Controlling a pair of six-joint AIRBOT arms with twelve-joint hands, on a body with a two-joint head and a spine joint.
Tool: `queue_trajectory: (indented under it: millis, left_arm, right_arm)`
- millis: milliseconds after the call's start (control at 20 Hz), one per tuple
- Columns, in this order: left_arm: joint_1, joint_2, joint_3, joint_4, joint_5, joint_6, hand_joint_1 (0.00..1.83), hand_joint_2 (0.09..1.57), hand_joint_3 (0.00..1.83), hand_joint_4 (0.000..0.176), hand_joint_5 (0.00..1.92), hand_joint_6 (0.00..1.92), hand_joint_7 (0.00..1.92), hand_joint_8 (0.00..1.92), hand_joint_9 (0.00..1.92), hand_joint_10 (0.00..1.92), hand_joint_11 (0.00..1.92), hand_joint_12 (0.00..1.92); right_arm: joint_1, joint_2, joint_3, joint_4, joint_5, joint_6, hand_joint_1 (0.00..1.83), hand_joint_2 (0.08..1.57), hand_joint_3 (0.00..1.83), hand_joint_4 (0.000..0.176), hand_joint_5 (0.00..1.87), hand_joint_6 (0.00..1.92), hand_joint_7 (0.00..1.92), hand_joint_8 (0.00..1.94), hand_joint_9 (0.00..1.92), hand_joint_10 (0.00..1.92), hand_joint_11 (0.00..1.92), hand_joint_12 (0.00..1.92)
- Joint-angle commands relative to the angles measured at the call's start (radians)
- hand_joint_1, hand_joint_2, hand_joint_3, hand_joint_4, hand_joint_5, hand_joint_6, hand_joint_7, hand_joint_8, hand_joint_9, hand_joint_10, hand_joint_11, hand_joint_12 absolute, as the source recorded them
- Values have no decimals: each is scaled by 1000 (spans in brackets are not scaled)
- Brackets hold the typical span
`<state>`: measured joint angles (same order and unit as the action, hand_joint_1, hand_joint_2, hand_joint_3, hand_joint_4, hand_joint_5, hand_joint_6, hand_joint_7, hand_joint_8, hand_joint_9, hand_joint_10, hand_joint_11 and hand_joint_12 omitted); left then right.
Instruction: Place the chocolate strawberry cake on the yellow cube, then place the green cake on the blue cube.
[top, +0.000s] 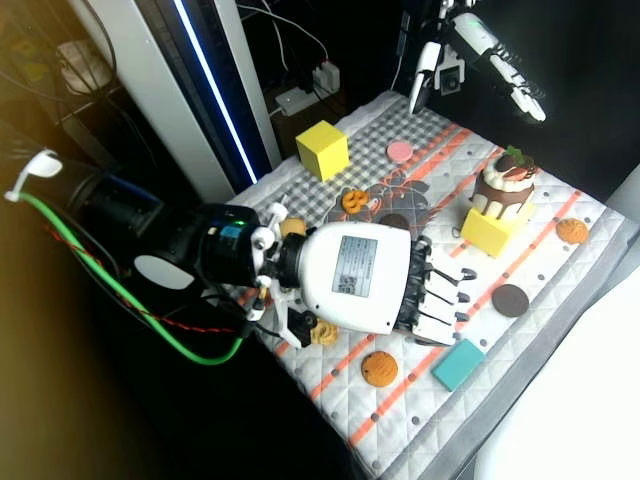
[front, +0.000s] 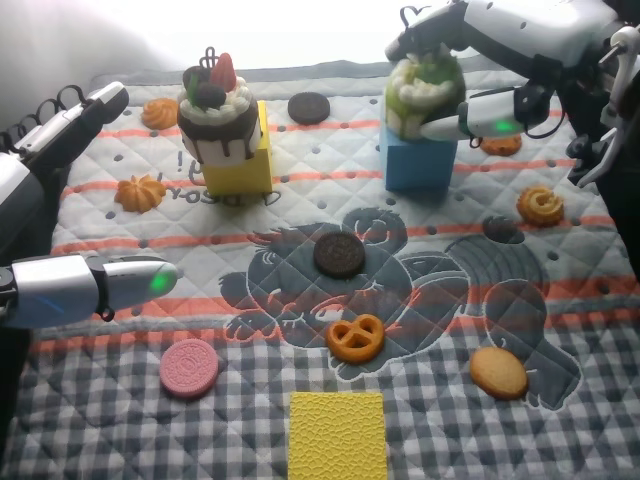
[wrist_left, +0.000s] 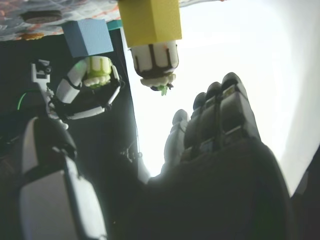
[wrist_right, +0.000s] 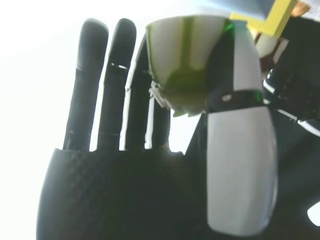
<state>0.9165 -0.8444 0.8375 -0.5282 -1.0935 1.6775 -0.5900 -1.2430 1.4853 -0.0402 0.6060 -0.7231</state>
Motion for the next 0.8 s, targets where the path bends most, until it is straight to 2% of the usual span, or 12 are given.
queue_trajectory:
  millis: [0,150,200,300,350,400,450,550,600,650,750]
  left_arm:
    - [-1,3,5,24,-122,-11,776,807,8,131,0,0,0,0,0,0,0,0]
    - [-1,2,4,24,-127,-15,772,808,7,130,0,0,0,0,0,0,0,0]
    - [-1,2,4,25,-127,-16,788,808,6,122,0,0,0,0,0,0,0,0]
    - [1,2,4,24,-127,-18,792,808,6,121,0,0,0,0,0,0,0,0]
    - [3,3,4,24,-128,-21,780,810,6,101,0,0,0,0,0,0,0,0]
    - [5,3,4,24,-128,-26,785,814,8,101,0,0,0,0,0,0,0,0]
    - [10,3,4,24,-132,-33,787,813,7,103,0,0,0,0,0,0,0,0]
    - [18,4,5,23,-138,-50,787,814,6,114,0,0,0,0,0,0,0,0]
    - [21,5,5,22,-140,-55,778,817,7,109,0,0,0,0,0,0,0,0]
    - [22,5,5,21,-141,-56,771,819,8,105,0,0,0,0,0,0,0,0]
    - [25,6,4,20,-143,-62,781,819,6,103,0,0,0,0,0,0,0,0]
  right_arm:
    - [15,-7,6,18,115,2,967,1049,0,14,714,1,721,2,687,120,198,1232]
    - [9,-11,3,19,107,2,961,1047,0,16,702,0,706,0,677,107,172,1246]
    - [7,-11,2,21,105,2,915,1030,0,46,636,0,628,0,640,85,195,1210]
    - [2,-11,-3,27,105,2,903,1026,0,54,618,0,607,0,630,78,201,1198]
    - [0,-10,-6,28,105,2,900,1011,0,65,619,0,629,7,675,99,245,1182]
    - [-2,-7,-9,28,105,2,925,1007,0,63,618,0,640,10,691,106,260,1181]
    - [-5,-2,-13,28,105,2,956,1006,0,45,619,0,650,10,688,104,235,1201]
    - [-8,6,-18,28,105,2,970,1007,0,19,619,0,661,13,700,109,252,1213]
    - [-9,9,-20,28,105,2,959,1006,0,18,627,3,679,20,716,117,263,1219]
    - [-10,12,-22,28,105,2,933,1010,0,48,614,0,667,12,685,107,205,1229]
    - [-15,20,-29,28,105,2,903,1013,1,49,599,0,637,1,647,92,144,1247]
